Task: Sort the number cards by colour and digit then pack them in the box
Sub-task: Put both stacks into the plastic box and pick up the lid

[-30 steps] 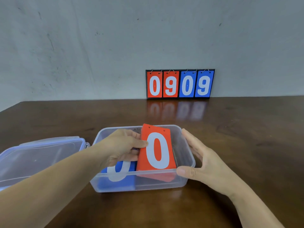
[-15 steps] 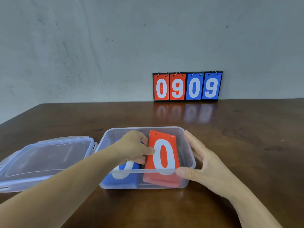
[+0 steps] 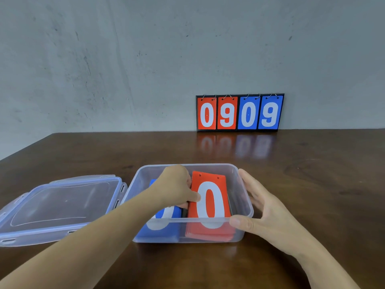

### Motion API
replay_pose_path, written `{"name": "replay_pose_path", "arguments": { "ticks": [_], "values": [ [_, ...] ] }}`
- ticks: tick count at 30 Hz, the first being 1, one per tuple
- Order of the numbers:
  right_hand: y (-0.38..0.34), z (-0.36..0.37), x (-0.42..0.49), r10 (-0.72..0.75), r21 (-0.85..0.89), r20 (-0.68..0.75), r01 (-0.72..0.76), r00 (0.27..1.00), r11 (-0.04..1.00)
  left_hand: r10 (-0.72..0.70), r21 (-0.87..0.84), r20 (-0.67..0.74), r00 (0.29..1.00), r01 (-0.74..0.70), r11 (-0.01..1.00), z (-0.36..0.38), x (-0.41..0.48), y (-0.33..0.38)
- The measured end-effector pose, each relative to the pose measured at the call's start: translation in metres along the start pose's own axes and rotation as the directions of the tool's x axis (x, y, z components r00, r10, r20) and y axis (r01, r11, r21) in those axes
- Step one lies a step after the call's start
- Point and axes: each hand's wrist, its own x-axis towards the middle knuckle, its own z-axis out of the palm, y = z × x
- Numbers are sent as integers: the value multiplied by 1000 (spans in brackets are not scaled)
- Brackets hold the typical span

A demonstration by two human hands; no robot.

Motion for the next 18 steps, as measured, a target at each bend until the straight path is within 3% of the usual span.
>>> {"name": "replay_pose_path", "arguments": {
  "ticks": [10,14,18],
  "values": [
    [3,1,-1,4,2,-35,-4,999,1000,157,94,-91,983,-148,985,-6,-7,-8],
    [4,1,-1,26,-14,-54,-26,998,1000,328,88,-3,945,-327,941,-12,-8,-10],
    [-1,3,-2,37,-23,-73,-39,997,999,455,205,173,874,-483,851,-10,-3,-12]
  ]
}}
